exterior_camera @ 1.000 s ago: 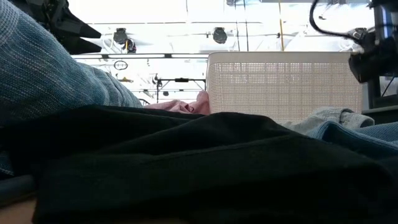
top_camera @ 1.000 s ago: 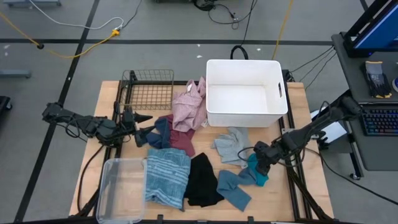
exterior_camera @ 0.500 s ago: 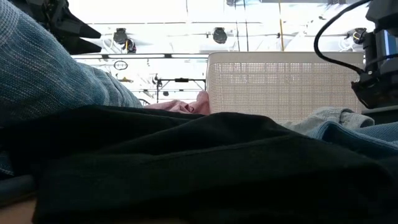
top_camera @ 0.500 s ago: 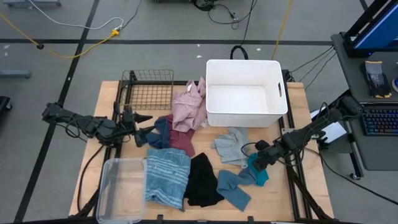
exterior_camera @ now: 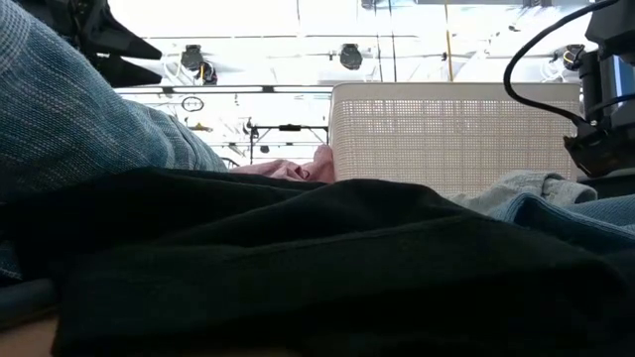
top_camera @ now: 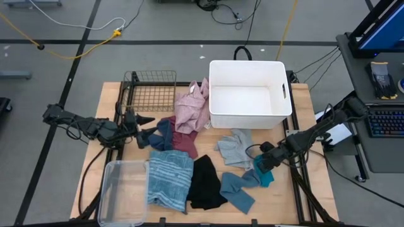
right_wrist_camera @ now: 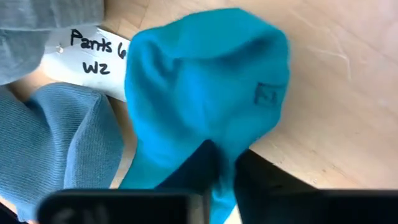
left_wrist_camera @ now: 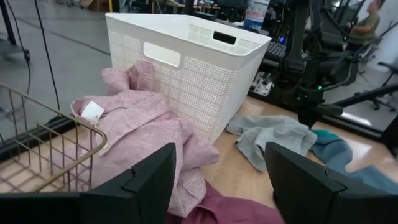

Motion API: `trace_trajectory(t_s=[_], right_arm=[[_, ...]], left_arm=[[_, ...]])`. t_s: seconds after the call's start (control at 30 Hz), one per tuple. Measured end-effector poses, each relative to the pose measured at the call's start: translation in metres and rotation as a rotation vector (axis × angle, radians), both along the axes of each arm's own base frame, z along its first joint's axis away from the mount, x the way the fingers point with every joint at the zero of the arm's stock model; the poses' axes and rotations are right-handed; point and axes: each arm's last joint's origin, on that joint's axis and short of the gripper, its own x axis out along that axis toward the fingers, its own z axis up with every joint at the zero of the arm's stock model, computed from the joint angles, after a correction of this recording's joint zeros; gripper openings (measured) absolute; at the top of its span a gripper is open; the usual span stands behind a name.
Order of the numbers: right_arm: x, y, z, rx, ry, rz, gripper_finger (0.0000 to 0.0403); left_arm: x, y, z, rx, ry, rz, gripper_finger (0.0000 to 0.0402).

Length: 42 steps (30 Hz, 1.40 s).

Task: Pick & Place Cloths
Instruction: Put the light blue sock into the transparent bin

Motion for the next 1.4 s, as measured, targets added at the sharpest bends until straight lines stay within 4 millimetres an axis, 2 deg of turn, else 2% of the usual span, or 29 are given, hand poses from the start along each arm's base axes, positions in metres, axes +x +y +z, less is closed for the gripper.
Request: trace_trajectory(t_s=[0.07, 0.27, 0.5, 0.63, 0.83, 1.1, 1.23, 1.4], right_arm=[[0.000, 0.000, 0.003, 0.017, -0.030, 0.007, 0.0007], [0.002, 0.001, 0.022, 0.089, -0.139, 0.009, 0.0004], [0.014, 0.006, 0.068, 0.150, -0.366, -0.005, 0.0002], [0.028, 0.011, 0.100, 0.179, -0.640, -0.049, 0.0001], [0.051, 0.016, 0.133, 0.108, -1.092, -0.116, 0.0001], [0.076, 0.022, 0.152, -0.063, -1.457, -0.136, 0.0000], [0.092, 0.019, 0.153, -0.154, -1.578, -0.131, 0.0000], [0.118, 0.013, 0.158, -0.238, -1.648, -0.001, 0.0000]], left_arm=[[0.000, 0.000, 0.000, -0.030, -0.012, 0.005, 0.0250], [0.000, 0.000, 0.000, -0.052, -0.020, 0.009, 0.0250], [0.000, 0.000, 0.001, -0.054, -0.032, 0.009, 0.0250], [0.001, 0.000, 0.005, -0.067, -0.070, 0.007, 0.0250], [0.001, 0.000, 0.009, -0.082, -0.117, 0.006, 0.0250], [0.002, -0.001, 0.016, -0.146, -0.201, 0.010, 0.0250], [0.002, -0.001, 0.021, -0.209, -0.270, 0.010, 0.0250], [0.006, -0.002, 0.022, -0.291, -0.303, -0.004, 0.0250]])
